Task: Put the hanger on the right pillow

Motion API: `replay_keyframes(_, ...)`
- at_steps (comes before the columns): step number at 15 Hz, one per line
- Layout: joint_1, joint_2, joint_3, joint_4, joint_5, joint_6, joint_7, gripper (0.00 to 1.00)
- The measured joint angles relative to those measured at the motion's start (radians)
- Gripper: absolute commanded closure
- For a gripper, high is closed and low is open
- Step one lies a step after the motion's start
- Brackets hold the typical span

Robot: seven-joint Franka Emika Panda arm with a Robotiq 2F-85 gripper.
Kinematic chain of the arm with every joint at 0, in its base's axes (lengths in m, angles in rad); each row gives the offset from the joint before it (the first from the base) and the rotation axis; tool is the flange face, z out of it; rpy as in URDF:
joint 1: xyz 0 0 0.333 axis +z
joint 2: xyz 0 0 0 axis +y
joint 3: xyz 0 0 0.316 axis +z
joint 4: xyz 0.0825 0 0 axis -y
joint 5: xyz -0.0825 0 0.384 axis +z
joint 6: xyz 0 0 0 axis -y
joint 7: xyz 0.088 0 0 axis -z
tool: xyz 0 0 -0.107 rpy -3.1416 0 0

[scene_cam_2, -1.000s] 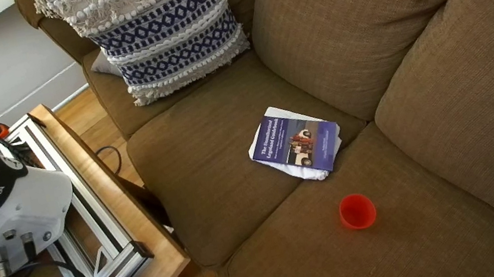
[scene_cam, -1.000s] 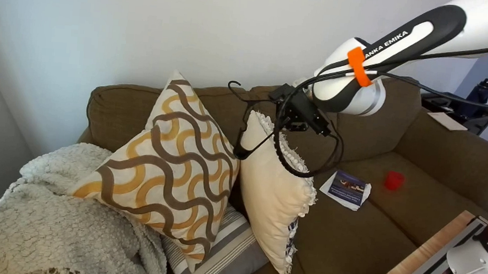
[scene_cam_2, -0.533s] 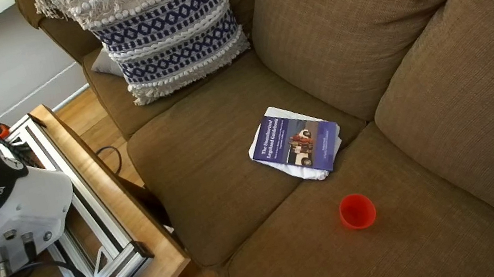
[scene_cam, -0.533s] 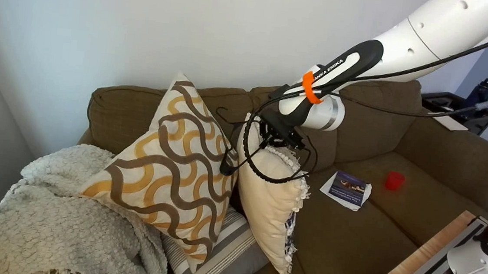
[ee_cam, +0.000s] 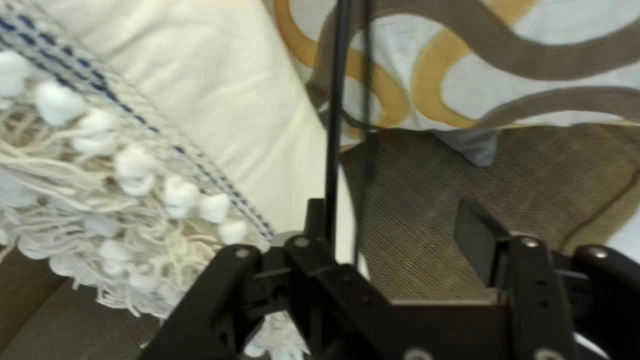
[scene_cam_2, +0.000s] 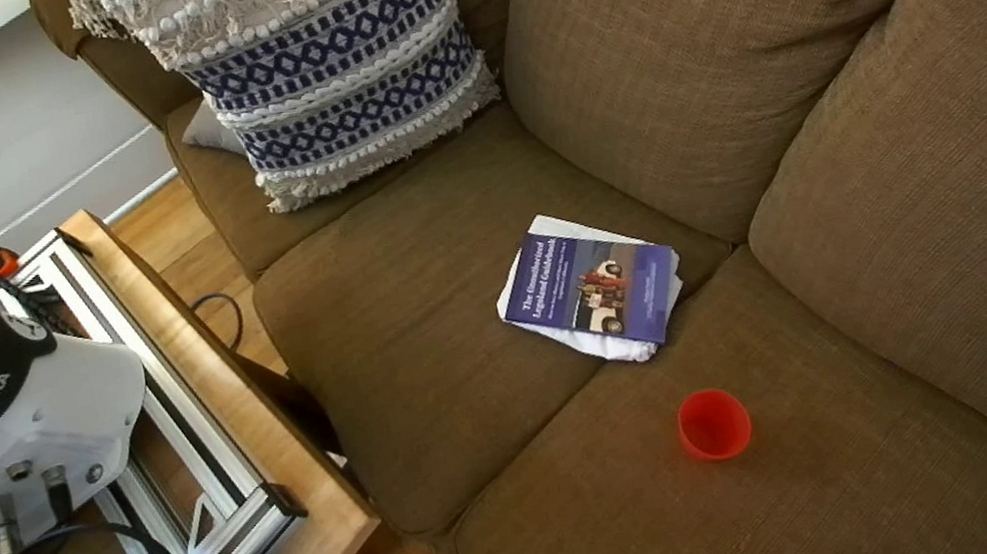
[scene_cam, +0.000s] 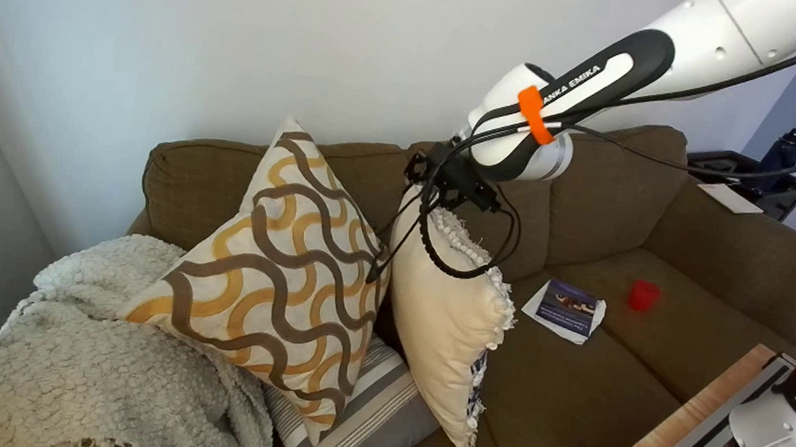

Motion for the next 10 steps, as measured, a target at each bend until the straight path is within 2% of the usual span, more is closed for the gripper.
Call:
replay_keyframes(4,-0.058,-0.19,0.09,-0.102,-0.027,0.13,-0.022,0.0)
replay_keyframes(6,-0.059,-0.268,0.108,-0.134,-0.021,0.139,-0.043,0.0)
replay_keyframes(8,-0.105,-0.322,0.173,-0.156,-0.022,0.163,-0.046,0.01)
replay_keyframes(10,-0.116,-0.363,0.22,-0.165,0.043,0.244,-0.077,0.0)
